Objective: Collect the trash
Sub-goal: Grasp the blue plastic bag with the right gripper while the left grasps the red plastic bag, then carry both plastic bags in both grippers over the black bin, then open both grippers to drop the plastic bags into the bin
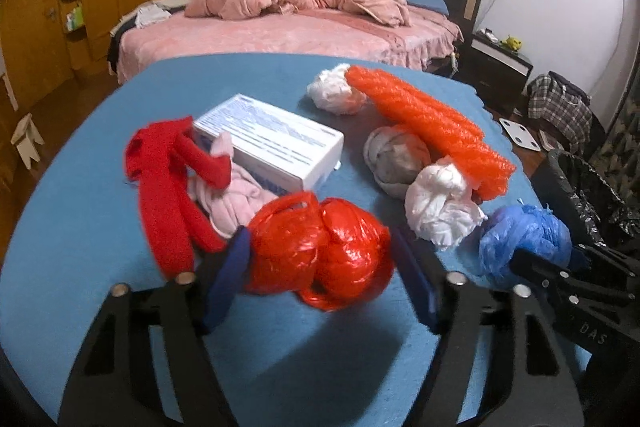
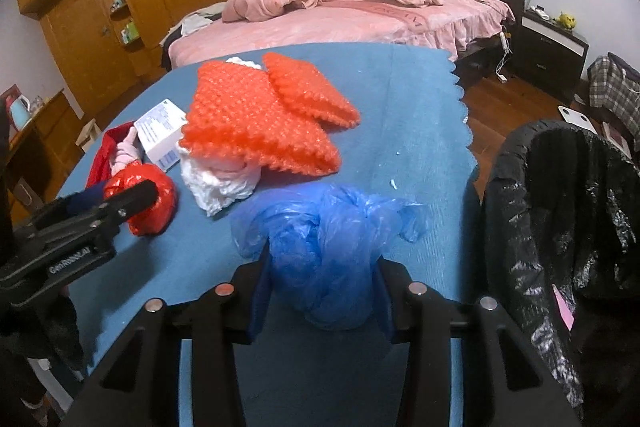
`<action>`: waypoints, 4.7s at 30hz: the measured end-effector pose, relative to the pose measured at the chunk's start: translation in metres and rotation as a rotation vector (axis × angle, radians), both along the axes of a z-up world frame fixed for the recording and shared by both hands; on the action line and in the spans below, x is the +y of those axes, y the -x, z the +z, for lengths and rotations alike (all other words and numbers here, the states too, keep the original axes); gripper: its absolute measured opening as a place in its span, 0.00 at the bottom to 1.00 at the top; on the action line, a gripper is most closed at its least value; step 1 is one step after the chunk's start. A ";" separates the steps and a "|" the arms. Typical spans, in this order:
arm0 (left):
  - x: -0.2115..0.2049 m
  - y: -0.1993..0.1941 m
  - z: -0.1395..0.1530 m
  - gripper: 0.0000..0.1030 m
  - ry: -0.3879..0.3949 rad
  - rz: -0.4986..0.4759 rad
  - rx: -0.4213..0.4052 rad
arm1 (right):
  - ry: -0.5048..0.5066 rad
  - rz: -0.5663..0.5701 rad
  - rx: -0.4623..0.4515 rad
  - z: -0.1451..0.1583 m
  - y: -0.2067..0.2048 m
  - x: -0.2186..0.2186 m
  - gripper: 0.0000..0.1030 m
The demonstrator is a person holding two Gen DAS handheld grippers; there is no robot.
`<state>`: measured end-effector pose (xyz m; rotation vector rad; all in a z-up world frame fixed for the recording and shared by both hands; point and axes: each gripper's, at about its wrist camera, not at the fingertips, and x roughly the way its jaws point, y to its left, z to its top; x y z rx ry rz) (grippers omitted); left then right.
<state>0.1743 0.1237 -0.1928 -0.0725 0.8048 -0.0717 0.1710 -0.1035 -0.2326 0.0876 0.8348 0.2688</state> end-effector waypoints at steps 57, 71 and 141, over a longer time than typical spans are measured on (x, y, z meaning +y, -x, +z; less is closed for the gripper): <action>-0.014 0.073 0.074 0.36 0.024 -0.027 -0.175 | -0.049 0.001 -0.129 0.072 0.039 -0.027 0.42; -0.034 0.085 0.100 0.36 0.020 -0.057 -0.232 | -0.057 -0.025 -0.189 0.098 0.057 -0.045 0.42; -0.203 0.038 0.082 0.88 0.103 -0.365 -0.160 | -0.011 -0.503 -0.136 0.077 0.095 -0.281 0.94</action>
